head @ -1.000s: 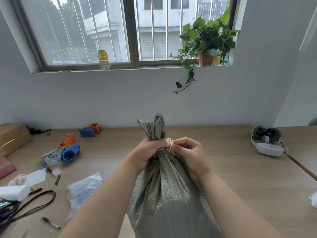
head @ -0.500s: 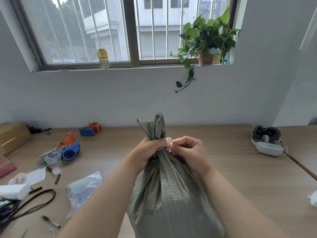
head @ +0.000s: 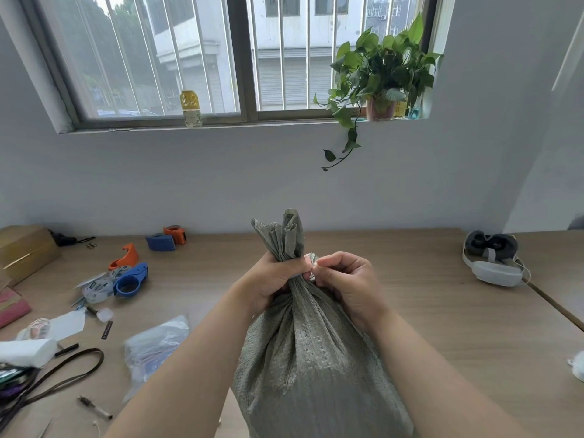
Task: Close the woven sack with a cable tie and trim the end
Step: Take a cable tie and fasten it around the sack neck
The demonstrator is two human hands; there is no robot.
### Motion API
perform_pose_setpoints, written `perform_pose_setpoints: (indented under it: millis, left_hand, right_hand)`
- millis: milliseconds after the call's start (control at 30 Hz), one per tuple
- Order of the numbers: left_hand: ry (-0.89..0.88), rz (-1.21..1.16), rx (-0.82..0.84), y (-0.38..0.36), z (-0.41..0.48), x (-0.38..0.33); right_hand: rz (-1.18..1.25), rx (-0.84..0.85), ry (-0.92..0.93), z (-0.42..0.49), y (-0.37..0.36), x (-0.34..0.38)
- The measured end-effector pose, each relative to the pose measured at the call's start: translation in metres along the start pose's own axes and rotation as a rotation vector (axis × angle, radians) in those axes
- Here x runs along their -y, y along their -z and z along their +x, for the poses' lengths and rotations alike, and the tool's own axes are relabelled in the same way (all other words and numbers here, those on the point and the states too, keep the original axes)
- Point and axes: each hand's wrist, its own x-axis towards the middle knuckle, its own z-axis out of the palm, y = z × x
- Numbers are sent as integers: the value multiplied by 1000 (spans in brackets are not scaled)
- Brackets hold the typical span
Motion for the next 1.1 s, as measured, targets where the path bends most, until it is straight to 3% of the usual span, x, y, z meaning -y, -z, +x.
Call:
perform_pose_setpoints:
  millis: [800, 1100]
  left_hand:
    - [-62, 40, -30, -5, -4, -1]
    - [-30, -10, 51, 7, -5, 1]
  right_hand:
    - [-55, 26, 39, -1, 5, 1]
    - [-164, 56, 38, 1, 8, 4]
